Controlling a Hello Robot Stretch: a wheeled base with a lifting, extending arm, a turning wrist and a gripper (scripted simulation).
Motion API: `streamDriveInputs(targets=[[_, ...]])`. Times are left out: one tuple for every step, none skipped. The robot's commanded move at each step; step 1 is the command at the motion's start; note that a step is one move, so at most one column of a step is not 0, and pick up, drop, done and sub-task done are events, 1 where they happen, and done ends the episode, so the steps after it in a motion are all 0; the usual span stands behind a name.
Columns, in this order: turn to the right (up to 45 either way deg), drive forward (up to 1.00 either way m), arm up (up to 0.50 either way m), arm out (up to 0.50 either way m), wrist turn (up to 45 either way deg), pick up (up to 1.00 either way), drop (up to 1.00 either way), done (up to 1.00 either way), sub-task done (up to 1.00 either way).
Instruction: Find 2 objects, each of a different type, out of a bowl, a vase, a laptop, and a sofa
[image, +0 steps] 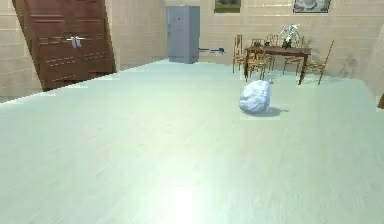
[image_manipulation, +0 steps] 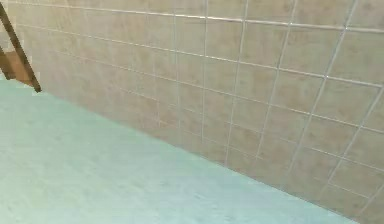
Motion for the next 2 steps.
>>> streamDriveInputs(targets=[[33.0,0.0,0.0,0.0,0.0,0.0,0.0,0.0,0.0],[0.0,1.0,0.0,0.0,0.0,0.0,0.0,0.0,0.0]])
